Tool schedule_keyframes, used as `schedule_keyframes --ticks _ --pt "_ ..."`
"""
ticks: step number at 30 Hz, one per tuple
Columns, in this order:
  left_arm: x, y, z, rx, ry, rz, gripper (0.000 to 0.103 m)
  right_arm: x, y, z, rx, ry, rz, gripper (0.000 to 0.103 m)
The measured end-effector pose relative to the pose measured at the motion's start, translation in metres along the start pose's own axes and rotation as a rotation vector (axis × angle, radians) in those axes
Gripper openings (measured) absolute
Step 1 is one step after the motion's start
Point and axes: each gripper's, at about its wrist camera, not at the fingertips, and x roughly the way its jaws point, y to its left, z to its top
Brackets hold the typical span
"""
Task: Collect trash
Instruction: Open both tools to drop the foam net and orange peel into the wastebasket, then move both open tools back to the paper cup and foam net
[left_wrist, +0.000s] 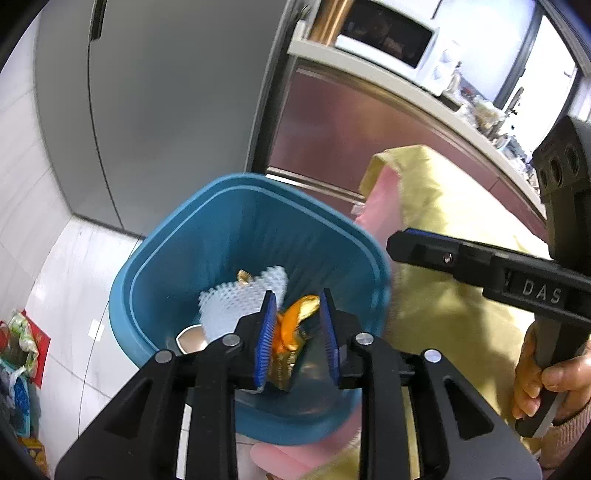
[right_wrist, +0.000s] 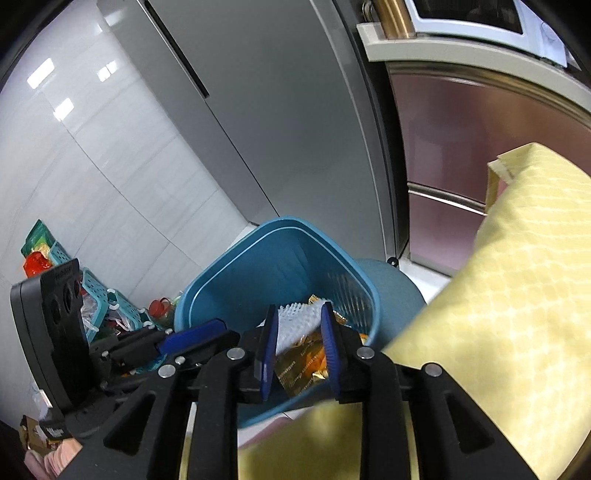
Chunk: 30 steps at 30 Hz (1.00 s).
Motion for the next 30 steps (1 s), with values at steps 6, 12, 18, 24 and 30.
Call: schedule_keyframes --ticks 6,12,18,24,30 --pt "-0.031 -0.031 -0.003 0.052 -0.073 -0.081 0.033 -0.046 -0.008 -0.017 -0.016 -0.073 0.004 0.030" --pt "-0.045 -0.074 -0.011 0.127 -0.086 -0.186 0.036 -0.099 -0.030 -0.038 0.007 -0.159 -0.038 0.034" --pt "-0.040 -0.132 -0.025 0.224 -0.048 -0.271 0.037 -0.149 -0.067 -0.068 0.079 -0.233 -0.109 0.034" --pt "-0.029 -0.194 -0.040 0.314 -0.004 -0.345 0.037 -0.190 -0.107 -0.096 0.170 -0.289 -0.190 0.034" --pt "-0.017 -0.259 -0.056 0.408 0.040 -0.392 0.038 -0.223 -0.148 -0.115 0.261 -0.357 -0.255 0.034"
